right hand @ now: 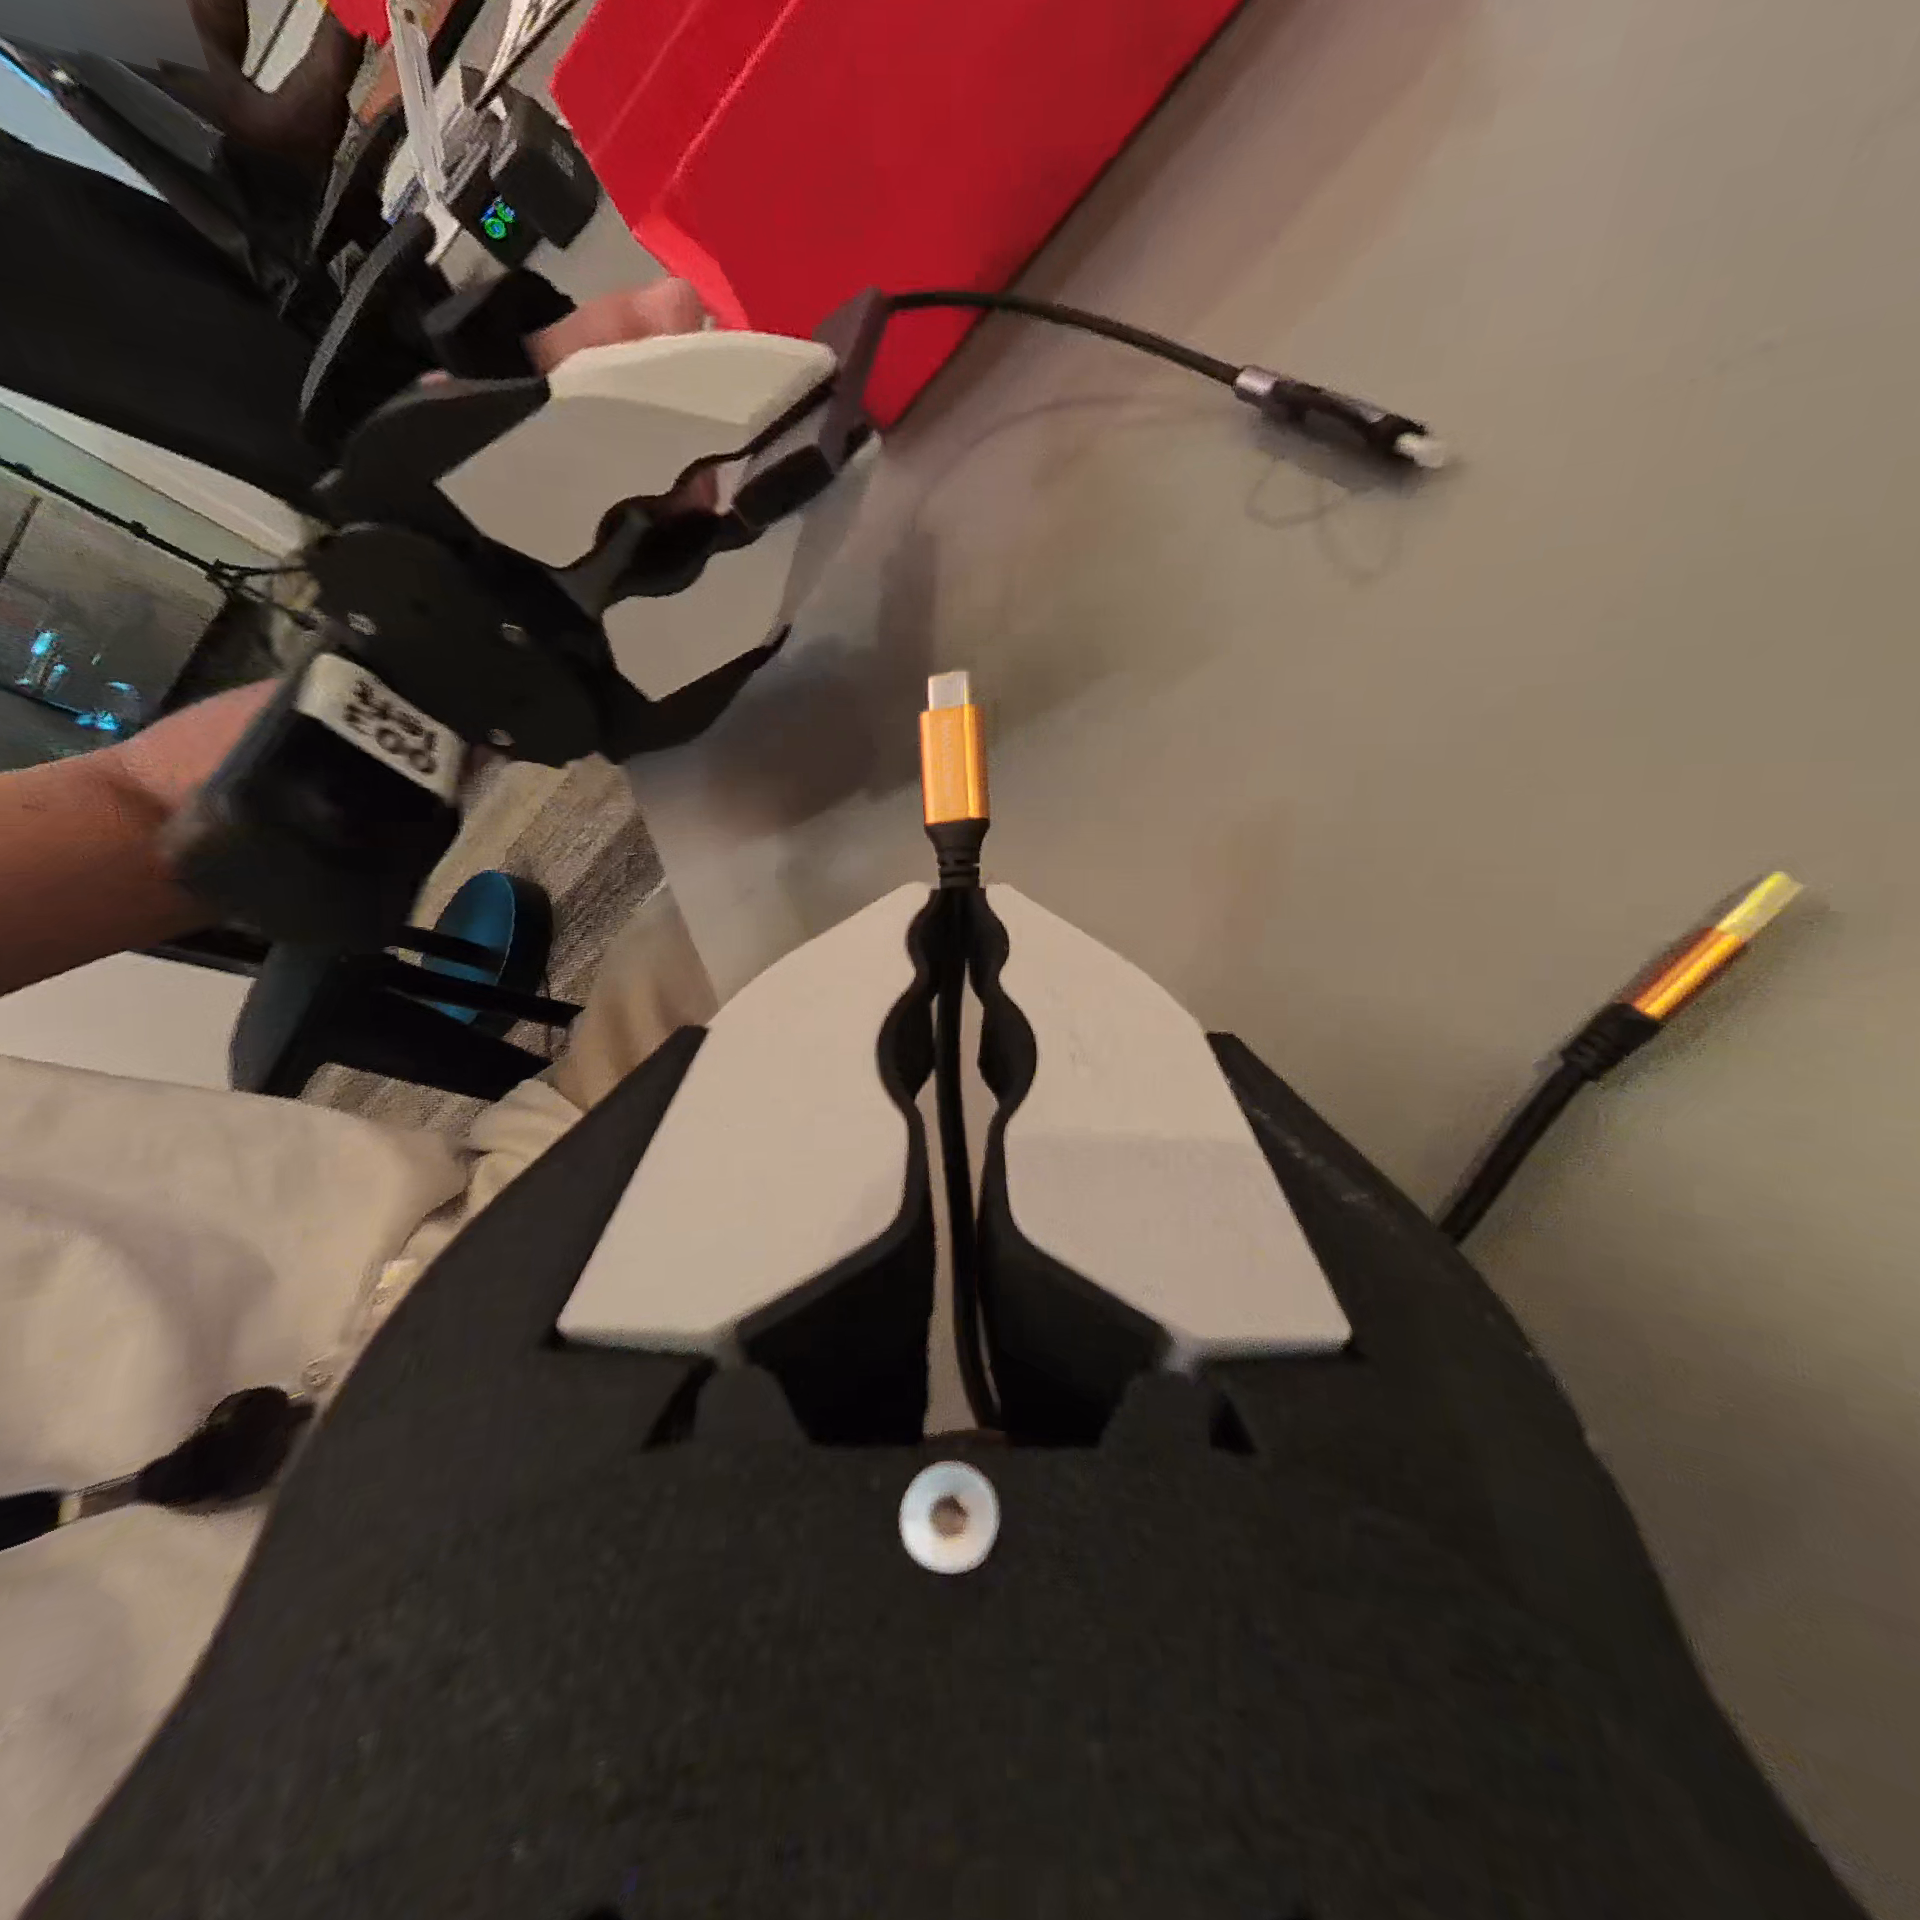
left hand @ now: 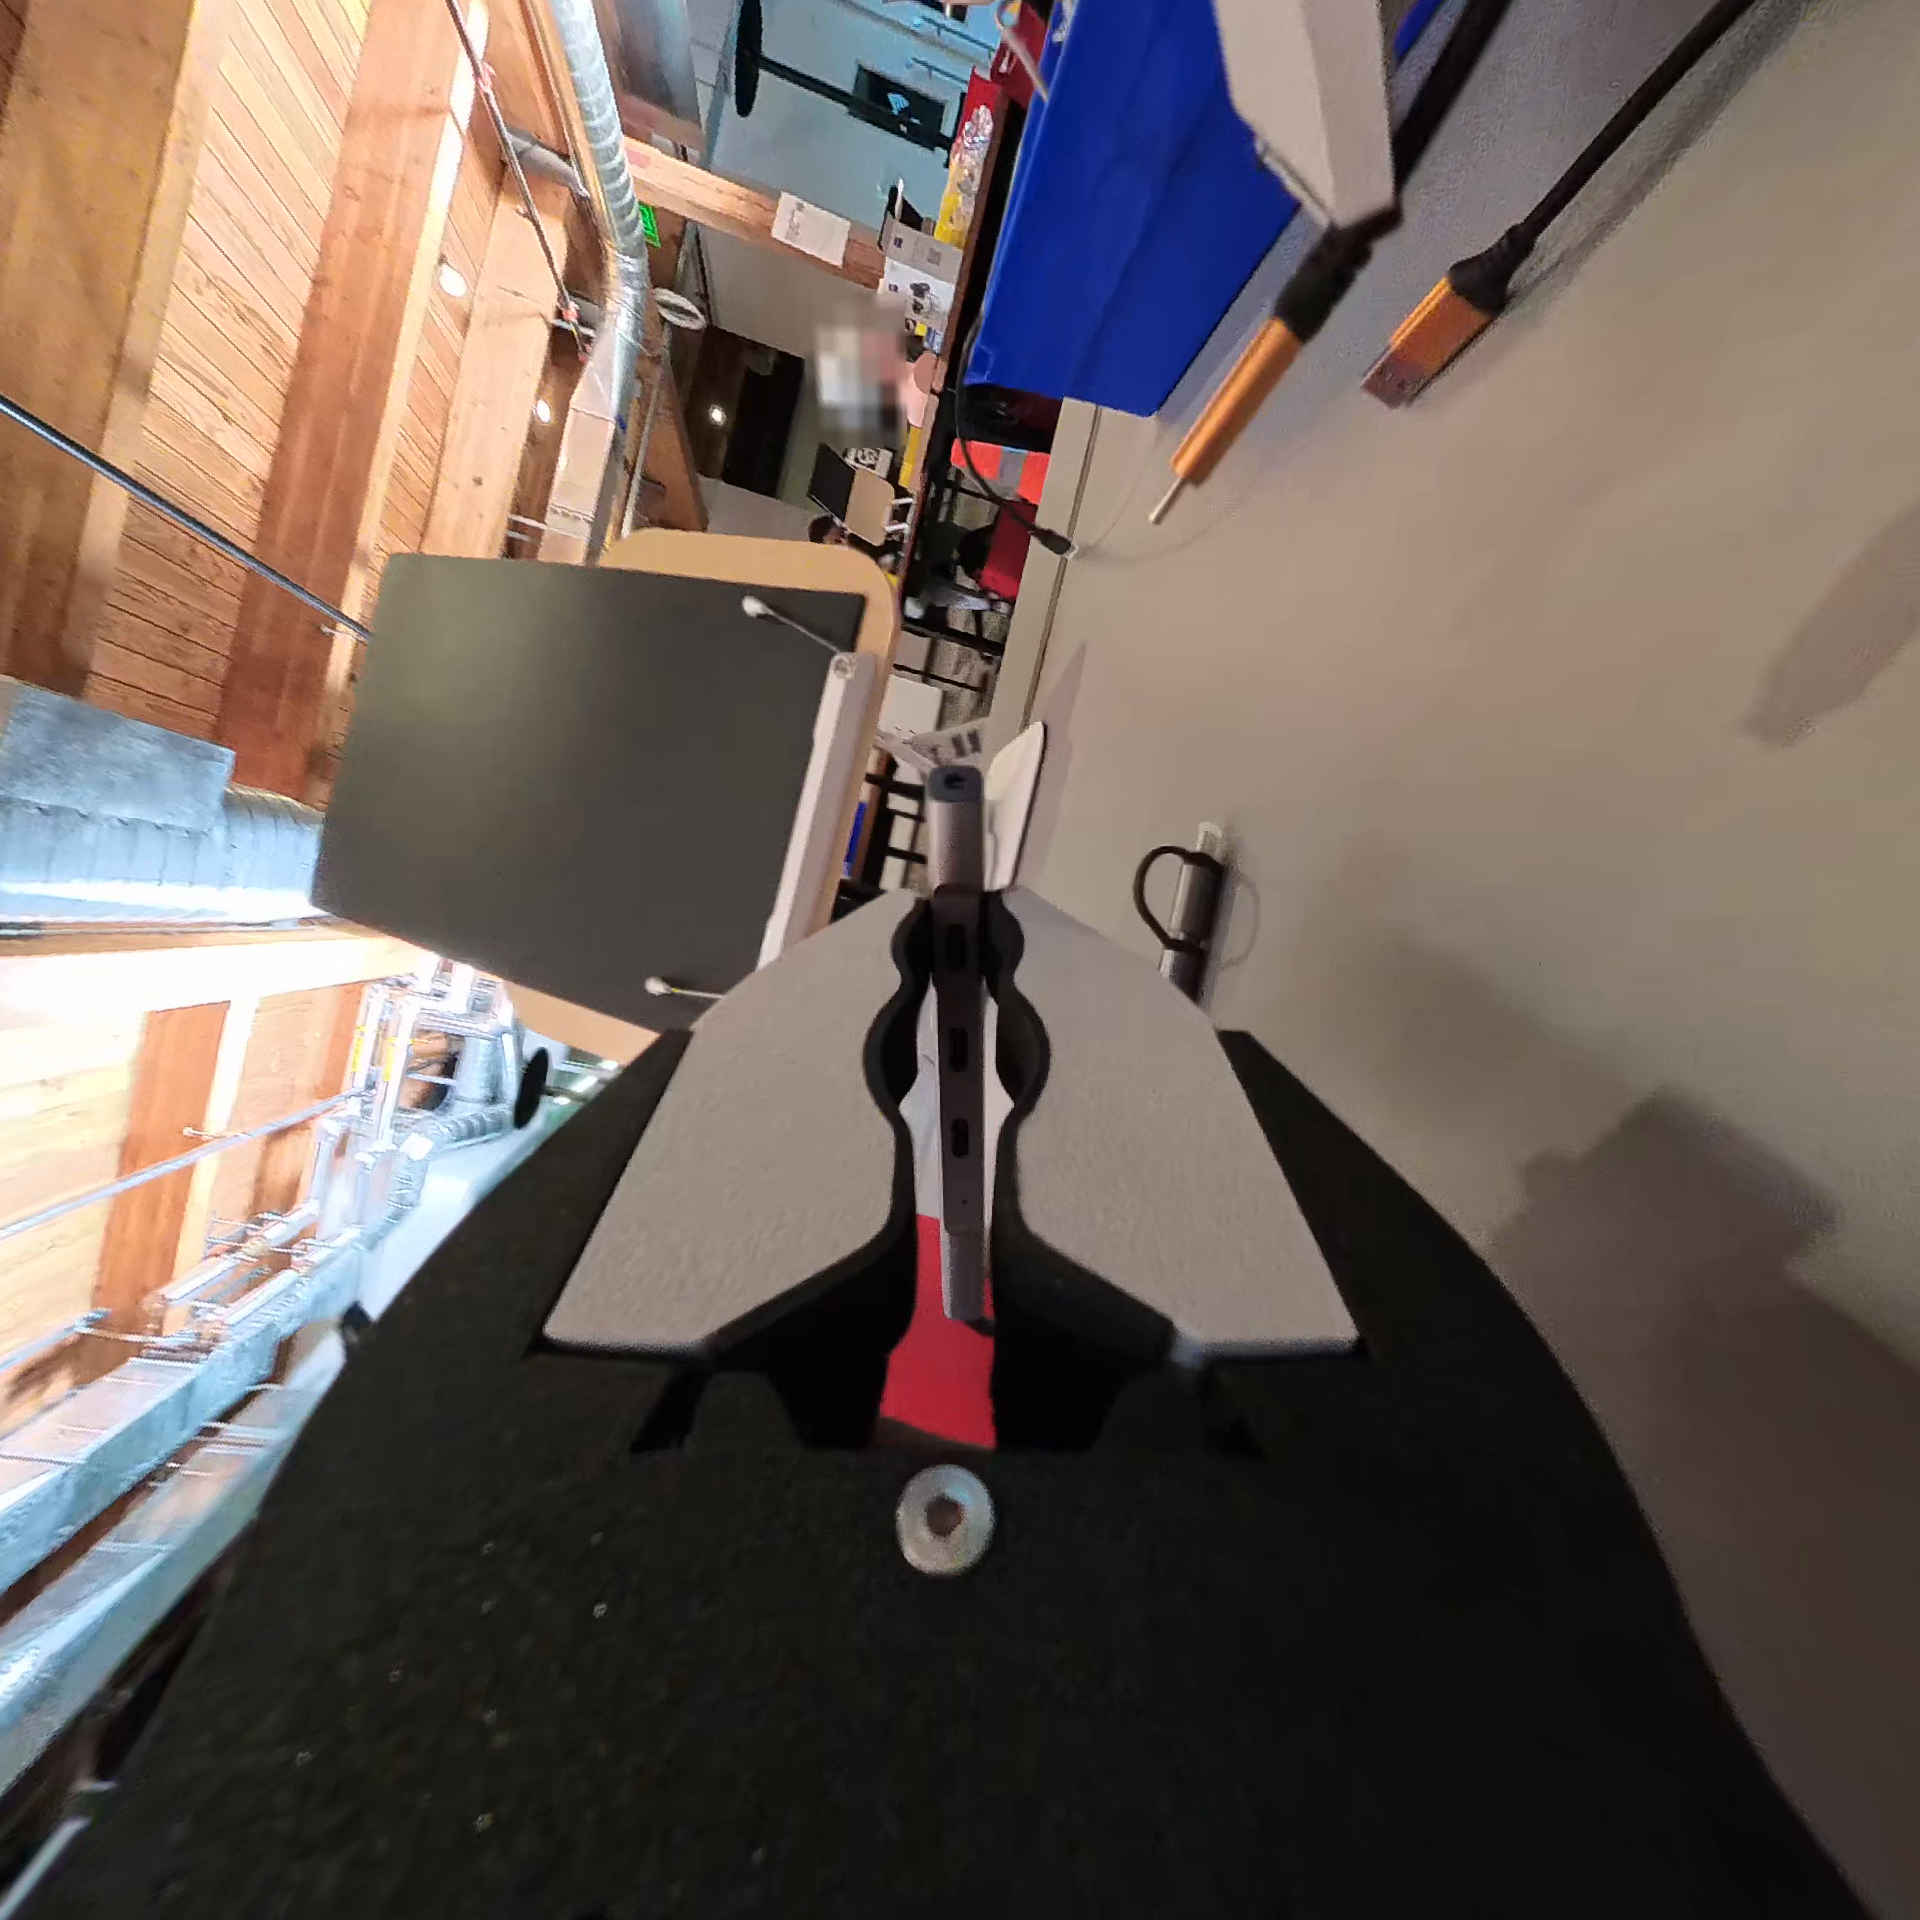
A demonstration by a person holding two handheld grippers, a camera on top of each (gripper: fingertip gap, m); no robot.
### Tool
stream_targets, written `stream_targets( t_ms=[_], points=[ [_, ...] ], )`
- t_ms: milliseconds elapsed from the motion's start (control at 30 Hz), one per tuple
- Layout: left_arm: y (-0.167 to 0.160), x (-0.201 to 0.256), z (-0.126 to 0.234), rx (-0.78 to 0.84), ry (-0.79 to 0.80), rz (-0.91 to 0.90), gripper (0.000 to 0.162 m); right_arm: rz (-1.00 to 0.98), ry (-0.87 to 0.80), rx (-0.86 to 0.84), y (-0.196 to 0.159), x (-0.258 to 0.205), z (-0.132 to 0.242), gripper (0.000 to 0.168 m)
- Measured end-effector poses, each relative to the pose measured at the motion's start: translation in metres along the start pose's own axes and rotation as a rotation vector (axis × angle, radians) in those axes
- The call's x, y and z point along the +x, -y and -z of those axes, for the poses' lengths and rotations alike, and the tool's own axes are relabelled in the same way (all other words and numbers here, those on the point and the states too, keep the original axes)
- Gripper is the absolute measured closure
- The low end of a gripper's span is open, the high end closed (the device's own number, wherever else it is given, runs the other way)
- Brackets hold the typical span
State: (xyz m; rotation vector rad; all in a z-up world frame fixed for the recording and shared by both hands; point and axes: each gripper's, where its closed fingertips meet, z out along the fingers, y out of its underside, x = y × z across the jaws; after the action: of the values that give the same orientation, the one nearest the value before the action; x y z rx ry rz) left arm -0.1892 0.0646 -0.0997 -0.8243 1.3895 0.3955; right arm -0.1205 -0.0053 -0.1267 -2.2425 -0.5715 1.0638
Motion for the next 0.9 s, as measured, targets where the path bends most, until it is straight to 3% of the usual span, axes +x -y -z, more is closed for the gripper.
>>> stream_targets(
  t_ms=[200, 900],
  points=[
    [0.022, 0.012, -0.005, 0.058, 0.033, -0.159, 0.153, 0.023, 0.048, -0.036, -0.005, -0.018, -0.004, 0.165],
    [0.047, 0.025, -0.005, 0.128, 0.020, -0.276, 0.153, 0.103, -0.026, -0.092, -0.018, -0.015, 0.003, 0.165]
  ],
)
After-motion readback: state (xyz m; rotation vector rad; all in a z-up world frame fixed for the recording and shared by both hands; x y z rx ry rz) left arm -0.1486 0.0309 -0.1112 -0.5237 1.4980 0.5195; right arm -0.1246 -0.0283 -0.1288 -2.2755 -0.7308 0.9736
